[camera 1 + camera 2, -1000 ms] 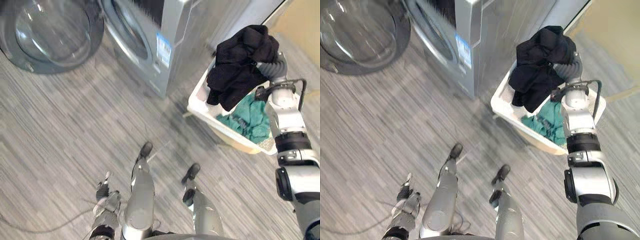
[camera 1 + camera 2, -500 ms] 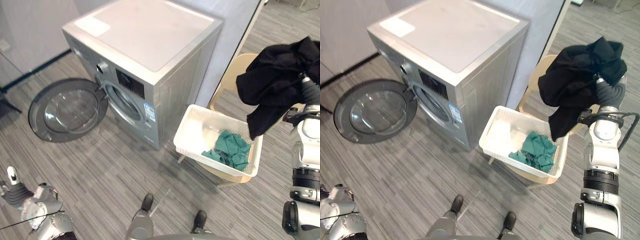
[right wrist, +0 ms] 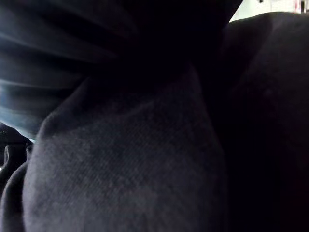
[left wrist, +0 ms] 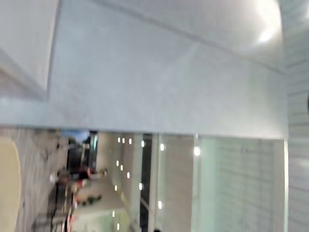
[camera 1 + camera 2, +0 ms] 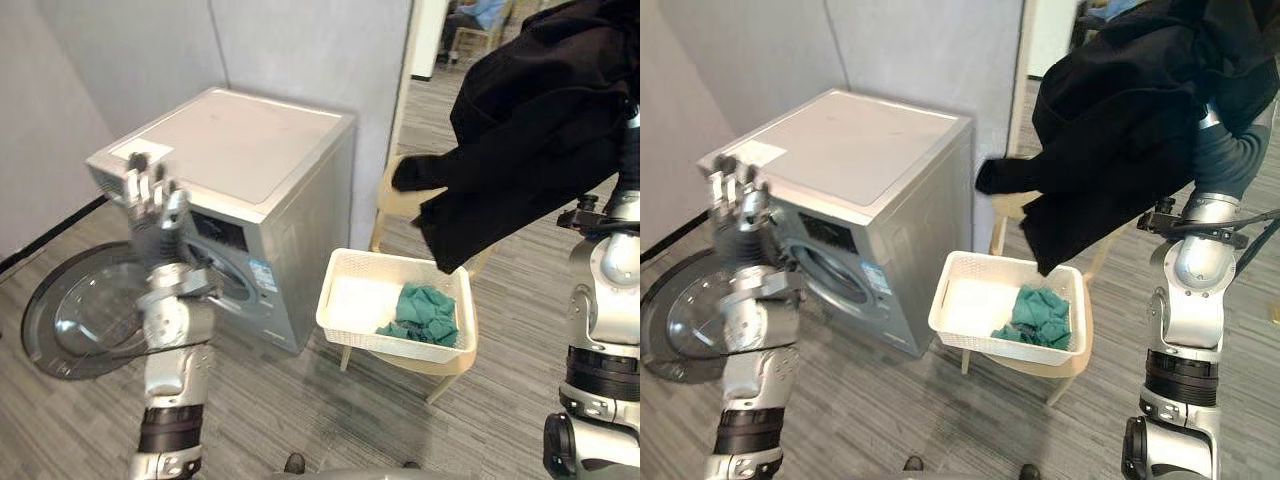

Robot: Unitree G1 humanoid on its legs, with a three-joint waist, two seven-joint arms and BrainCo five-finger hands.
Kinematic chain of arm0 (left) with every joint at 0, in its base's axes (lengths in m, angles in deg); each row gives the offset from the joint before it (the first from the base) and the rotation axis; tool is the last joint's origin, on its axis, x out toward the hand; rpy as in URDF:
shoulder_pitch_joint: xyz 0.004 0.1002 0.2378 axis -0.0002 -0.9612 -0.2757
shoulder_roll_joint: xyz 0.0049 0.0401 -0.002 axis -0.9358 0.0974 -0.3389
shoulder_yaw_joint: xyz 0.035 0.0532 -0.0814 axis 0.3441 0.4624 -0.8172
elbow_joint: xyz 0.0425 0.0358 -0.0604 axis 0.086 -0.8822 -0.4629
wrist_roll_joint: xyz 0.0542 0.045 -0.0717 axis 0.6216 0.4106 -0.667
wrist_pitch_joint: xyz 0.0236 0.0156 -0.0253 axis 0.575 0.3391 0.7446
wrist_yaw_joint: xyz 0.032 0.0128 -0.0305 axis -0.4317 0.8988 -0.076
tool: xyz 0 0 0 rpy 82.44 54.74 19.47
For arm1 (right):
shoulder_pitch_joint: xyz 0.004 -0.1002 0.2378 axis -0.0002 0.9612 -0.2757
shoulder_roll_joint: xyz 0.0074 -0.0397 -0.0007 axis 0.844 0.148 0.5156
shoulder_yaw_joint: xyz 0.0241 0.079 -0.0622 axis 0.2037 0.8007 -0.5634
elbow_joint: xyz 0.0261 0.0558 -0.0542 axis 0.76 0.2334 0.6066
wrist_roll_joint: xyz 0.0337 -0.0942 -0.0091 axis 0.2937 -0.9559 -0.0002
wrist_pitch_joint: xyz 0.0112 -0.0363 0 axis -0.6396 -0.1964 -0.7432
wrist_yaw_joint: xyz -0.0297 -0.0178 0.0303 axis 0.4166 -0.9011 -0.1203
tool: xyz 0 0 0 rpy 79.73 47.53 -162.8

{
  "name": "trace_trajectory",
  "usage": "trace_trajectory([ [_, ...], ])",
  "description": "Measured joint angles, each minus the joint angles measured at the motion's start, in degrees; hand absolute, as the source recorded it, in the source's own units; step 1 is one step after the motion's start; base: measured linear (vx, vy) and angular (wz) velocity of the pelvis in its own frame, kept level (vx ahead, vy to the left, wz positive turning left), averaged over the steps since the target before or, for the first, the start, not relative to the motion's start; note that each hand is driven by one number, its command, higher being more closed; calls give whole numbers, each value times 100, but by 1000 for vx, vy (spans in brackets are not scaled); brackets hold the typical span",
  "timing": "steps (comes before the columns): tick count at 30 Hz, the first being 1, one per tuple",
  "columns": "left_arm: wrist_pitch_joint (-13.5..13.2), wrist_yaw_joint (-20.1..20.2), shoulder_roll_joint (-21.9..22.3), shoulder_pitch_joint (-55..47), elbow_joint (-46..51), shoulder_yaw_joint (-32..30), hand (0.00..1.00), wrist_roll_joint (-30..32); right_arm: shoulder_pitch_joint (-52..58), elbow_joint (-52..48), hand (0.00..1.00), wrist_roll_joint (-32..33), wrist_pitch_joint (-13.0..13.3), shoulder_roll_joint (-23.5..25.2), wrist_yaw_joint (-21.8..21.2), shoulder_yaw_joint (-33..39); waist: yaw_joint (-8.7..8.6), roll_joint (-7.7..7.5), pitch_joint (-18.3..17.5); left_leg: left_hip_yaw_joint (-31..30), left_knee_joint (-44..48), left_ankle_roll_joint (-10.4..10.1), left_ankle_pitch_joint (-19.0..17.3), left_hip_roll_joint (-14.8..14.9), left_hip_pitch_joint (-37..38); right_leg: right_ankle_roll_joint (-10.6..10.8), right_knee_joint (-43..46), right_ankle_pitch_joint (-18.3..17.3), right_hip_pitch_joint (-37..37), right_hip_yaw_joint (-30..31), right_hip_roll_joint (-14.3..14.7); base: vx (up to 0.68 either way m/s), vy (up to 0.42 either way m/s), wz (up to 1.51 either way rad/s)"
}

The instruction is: Pick up the laundry basket with both hands and put the clothes into the washing machine.

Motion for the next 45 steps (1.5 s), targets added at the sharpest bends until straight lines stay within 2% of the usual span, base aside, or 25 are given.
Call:
trace_trajectory([
  [1,85,93,3,343,-254,415,0,31,-8,0,100,1,-2,8,7,-38,-44,21,-15,76,-1,3,-21,5,38,5,-1,17,-9,63,8,16,9,-25],
  [4,276,182,7,1054,-958,1119,0,200,-59,0,100,2,-3,64,3,-212,-67,31,-24,239,-2,-15,-66,41,130,-10,-22,57,-18,217,57,17,3,-30],
  [7,388,268,22,1643,-1618,1546,0,626,-233,9,100,12,-11,89,-24,-534,-226,33,-28,253,-11,-24,-74,85,138,-31,-51,76,-21,252,114,11,-17,-10],
  [8,444,262,37,1975,-2111,1768,0,786,-407,13,100,31,-11,98,-35,-722,-284,33,-28,254,-8,-41,-87,103,148,-41,-65,86,-24,317,148,9,-21,-9],
  [16,776,237,414,3183,-3995,2510,0,1270,-1324,361,100,226,29,347,-136,-1374,-514,2,-15,370,-6,-66,-106,137,157,-73,-241,208,-24,479,209,-3,-10,-10],
  [22,933,245,712,3659,-4602,2765,0,1726,-1381,509,100,223,29,576,-105,-1465,-650,-46,15,370,-6,-66,-107,138,158,-73,-242,209,-24,484,211,0,0,0],
  [35,984,114,970,4076,-4561,2966,0,1827,-1418,521,100,201,27,868,-106,-1468,-662,-155,87,365,-6,-66,-107,150,159,-72,-255,210,-21,484,218,0,0,0],
  [42,843,8,952,4115,-3548,2966,0,1370,-1310,521,100,168,-11,972,-129,-1646,-647,-201,117,300,-7,-66,-107,141,147,-72,-274,210,-3,456,209,-4,1,2],
  [45,841,9,947,4114,-3288,2966,0,1365,-1135,534,100,169,-19,1028,-139,-1706,-645,-202,117,288,-7,-65,-107,138,145,-72,-280,210,3,451,208,0,0,0],
])
